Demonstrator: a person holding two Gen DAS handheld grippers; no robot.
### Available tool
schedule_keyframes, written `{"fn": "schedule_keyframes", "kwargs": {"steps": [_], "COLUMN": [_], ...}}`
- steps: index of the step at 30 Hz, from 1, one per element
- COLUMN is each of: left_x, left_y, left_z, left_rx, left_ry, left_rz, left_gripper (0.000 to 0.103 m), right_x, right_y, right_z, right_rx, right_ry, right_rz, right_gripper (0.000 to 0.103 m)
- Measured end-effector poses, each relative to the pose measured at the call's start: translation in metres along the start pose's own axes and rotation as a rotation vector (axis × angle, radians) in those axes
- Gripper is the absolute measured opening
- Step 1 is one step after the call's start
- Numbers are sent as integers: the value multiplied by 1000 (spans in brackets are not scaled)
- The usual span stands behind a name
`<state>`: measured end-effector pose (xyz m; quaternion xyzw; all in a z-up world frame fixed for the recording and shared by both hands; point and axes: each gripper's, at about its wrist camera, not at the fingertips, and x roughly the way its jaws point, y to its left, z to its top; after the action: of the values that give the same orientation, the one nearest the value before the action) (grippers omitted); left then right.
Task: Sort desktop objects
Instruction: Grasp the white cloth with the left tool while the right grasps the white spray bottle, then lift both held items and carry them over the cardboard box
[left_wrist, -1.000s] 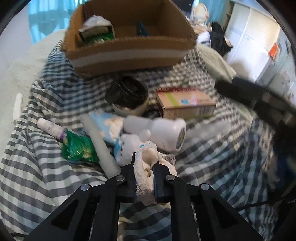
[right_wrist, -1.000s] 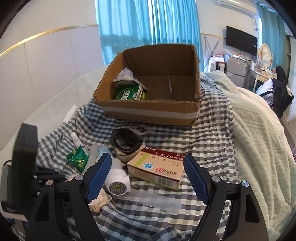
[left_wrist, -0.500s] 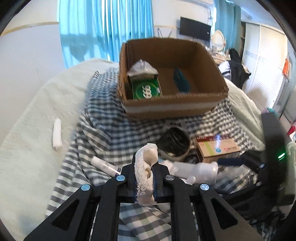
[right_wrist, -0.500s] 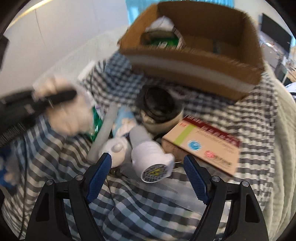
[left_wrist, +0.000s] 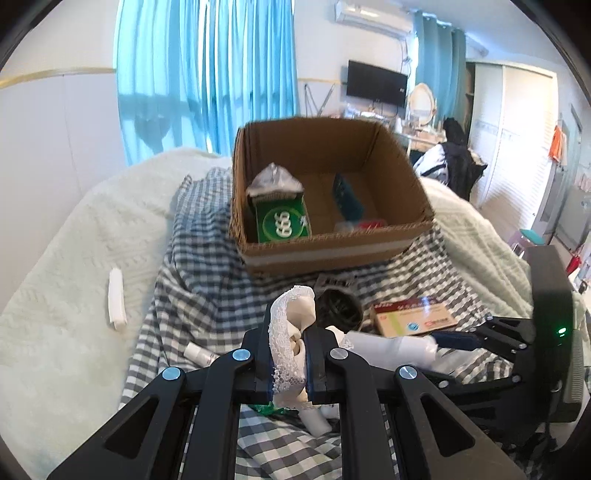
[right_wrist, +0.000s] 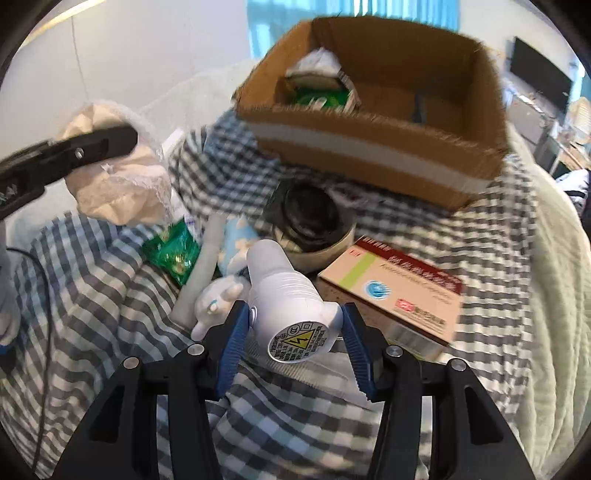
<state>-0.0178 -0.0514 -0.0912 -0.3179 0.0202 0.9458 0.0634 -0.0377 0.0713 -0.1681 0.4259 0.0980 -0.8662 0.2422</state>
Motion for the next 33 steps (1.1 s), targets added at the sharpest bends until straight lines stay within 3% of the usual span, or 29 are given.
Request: {"fn": "schedule_keyframes", "kwargs": {"steps": [9, 19, 26, 33], "left_x": [-26, -50, -56, -53], "left_y": [-7, -11, -13, -16], "left_z": [18, 44, 66, 97], "left_rx": [17, 29, 36, 42], "left_ry": [-118, -229, -296, -344], "left_rz": [4, 11, 22, 10], "left_gripper": [11, 11, 11, 11], "right_x": [-63, -121, -154, -174], "right_y": [-2, 8, 7, -1], "right_z": [5, 21, 43, 60], "right_rx": [66, 56, 43, 39], "right_ry": [-242, -482, -596, -651], "right_rz": [-146, -229, -247, -241], "right_gripper": [51, 51, 51, 51]}}
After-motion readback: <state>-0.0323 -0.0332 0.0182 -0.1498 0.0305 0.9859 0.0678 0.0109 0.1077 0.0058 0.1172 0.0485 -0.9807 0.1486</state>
